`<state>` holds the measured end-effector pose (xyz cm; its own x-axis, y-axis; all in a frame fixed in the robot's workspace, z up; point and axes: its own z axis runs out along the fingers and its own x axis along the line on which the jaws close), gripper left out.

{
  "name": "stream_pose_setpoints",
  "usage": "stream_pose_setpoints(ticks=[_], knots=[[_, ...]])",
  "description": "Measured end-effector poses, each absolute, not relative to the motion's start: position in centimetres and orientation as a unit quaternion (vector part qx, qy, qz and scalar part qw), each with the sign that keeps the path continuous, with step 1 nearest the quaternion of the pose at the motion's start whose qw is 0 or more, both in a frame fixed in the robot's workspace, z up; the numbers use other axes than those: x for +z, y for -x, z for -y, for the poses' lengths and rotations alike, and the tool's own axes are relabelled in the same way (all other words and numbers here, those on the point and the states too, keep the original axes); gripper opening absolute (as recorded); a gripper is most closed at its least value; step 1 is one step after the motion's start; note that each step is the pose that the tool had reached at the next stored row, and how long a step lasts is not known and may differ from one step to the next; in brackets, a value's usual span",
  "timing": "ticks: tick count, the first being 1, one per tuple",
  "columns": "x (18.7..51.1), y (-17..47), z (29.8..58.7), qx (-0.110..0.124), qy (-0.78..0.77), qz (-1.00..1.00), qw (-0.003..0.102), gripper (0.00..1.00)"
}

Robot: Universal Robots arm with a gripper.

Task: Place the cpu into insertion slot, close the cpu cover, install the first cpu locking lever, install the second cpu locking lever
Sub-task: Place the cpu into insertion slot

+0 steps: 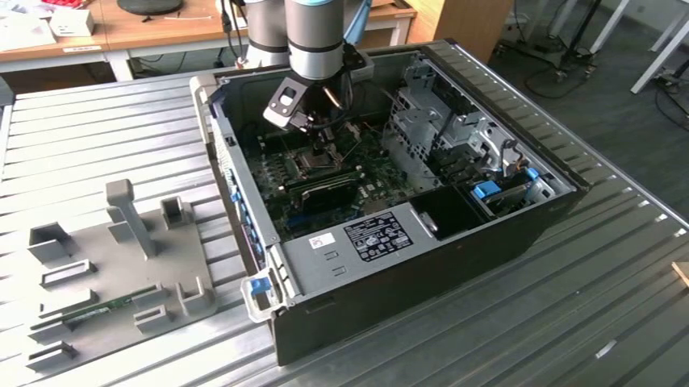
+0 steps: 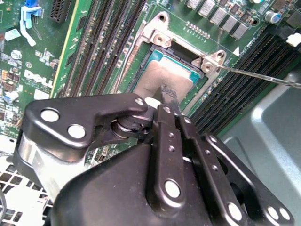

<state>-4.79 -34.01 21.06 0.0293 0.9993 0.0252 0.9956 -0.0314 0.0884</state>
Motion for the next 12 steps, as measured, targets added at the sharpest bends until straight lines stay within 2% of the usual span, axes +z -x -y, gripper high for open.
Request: stream_pose_setpoints(ticks=[12], knots=[[21.01,4.79,34.01,0.040,-0.717,-0.696,0.023,0.10]])
